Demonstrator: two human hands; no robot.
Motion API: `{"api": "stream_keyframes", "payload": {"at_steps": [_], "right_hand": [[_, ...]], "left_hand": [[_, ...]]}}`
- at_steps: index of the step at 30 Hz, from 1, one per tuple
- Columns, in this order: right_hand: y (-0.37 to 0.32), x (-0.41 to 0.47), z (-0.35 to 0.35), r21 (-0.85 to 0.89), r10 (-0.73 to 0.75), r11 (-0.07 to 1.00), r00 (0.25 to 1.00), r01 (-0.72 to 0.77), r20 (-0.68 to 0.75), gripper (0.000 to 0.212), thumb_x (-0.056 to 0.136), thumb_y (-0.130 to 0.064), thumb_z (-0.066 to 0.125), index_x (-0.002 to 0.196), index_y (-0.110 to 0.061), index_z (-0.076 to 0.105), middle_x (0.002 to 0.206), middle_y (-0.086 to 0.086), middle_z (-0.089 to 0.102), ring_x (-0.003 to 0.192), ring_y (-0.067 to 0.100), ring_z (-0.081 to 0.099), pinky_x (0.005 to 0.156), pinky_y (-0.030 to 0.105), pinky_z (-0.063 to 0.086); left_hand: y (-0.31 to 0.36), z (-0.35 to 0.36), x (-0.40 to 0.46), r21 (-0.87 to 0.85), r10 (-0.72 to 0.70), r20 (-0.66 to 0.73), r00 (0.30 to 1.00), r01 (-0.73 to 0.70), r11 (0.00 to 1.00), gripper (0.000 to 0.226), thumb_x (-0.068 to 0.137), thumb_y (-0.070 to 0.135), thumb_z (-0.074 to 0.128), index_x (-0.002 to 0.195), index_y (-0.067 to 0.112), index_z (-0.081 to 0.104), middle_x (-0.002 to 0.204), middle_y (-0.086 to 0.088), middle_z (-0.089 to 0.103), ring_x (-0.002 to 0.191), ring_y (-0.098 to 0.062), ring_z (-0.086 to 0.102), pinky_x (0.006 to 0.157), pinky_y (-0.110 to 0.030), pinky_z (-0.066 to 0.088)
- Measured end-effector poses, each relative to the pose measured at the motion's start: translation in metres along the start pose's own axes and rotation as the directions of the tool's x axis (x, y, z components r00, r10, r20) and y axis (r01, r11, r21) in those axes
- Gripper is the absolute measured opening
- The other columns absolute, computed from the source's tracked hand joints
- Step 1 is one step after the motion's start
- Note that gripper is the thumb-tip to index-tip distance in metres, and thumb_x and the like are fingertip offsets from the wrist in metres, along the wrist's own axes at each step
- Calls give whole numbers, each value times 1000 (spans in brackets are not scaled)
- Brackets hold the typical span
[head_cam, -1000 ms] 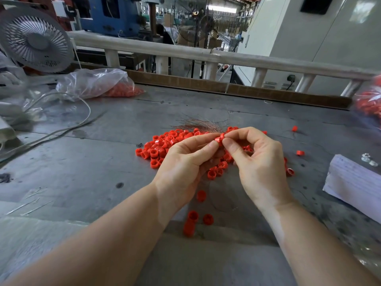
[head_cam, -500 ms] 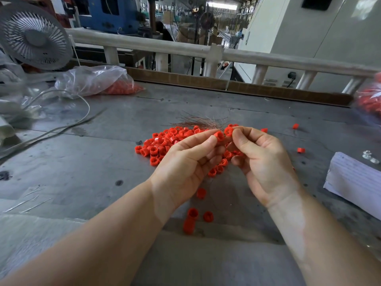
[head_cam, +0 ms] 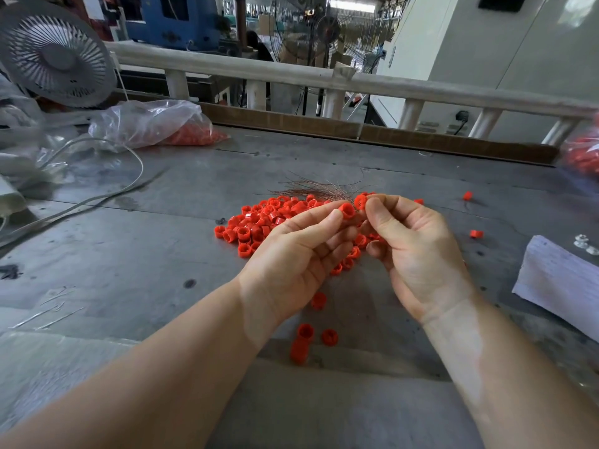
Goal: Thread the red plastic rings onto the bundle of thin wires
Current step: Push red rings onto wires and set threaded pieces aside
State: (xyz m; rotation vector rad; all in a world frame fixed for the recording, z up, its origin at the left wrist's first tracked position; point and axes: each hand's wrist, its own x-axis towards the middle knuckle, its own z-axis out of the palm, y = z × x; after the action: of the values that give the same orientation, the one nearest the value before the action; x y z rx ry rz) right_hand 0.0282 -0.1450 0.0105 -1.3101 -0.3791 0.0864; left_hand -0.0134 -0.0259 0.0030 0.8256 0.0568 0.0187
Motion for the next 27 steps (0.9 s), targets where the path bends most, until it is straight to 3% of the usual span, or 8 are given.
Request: {"api": "stream_keyframes", "payload": {"at_steps": [15,27], "right_hand": [[0,0,0,-43,-73,996,997,73,2,17,70,-31,62,76,-15,62,55,-10,60,52,0,50,45,12,38],[-1,0,0,-45,-80,996,997,81,12,15,71,-29,61,76,-15,61,56,-10,60,53,1,50,45,13,38]], "left_hand": [[1,-1,-1,-28,-32,40,999,33,999,32,72,9,60,103,6,66,70,-3,68,61,-7,65,60,-17,55],[1,-2,1,-51,-44,51,998,46,998,27,72,8,60,97,9,68,69,-4,69,60,-7,66,58,-18,55]]}}
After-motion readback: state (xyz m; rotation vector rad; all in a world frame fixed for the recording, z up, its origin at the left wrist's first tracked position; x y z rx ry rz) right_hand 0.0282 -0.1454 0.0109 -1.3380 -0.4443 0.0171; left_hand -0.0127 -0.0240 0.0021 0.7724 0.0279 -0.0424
